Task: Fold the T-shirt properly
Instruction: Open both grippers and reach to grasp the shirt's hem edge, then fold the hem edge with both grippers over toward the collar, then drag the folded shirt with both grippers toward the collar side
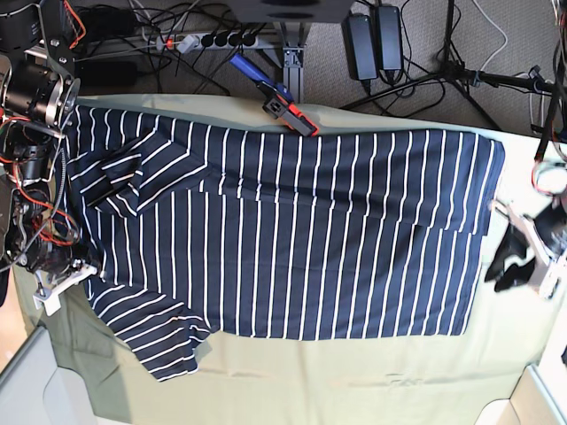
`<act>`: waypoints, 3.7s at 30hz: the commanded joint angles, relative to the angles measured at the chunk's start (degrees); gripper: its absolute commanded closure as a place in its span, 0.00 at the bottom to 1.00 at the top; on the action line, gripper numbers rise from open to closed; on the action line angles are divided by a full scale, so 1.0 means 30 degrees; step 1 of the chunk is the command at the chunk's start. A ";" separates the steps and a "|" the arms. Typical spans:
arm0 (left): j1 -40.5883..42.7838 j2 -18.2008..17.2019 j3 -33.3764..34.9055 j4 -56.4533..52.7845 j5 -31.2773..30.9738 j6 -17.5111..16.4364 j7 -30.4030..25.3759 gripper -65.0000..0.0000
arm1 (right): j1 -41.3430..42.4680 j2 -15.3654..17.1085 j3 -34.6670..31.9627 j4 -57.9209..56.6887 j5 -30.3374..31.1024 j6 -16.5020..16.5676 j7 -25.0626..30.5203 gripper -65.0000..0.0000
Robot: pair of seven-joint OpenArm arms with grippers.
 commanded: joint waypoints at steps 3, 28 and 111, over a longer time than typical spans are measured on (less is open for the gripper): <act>-0.2652 0.0015 0.0590 -0.3402 -0.0131 0.0801 -0.0466 0.77 | 0.0510 0.0321 0.0051 0.0335 0.0197 -0.0780 -0.0182 1.00; -1.2043 0.3840 0.3286 -2.2396 -0.5078 -0.1042 0.0729 0.49 | 0.0510 0.0313 0.0051 0.0335 0.0197 -0.0780 -0.0619 1.00; -0.3650 -0.0255 0.3235 -0.9362 -1.5540 -0.1986 0.9836 1.00 | -0.0619 0.1508 0.1399 0.3315 0.0831 0.0699 -0.0364 0.49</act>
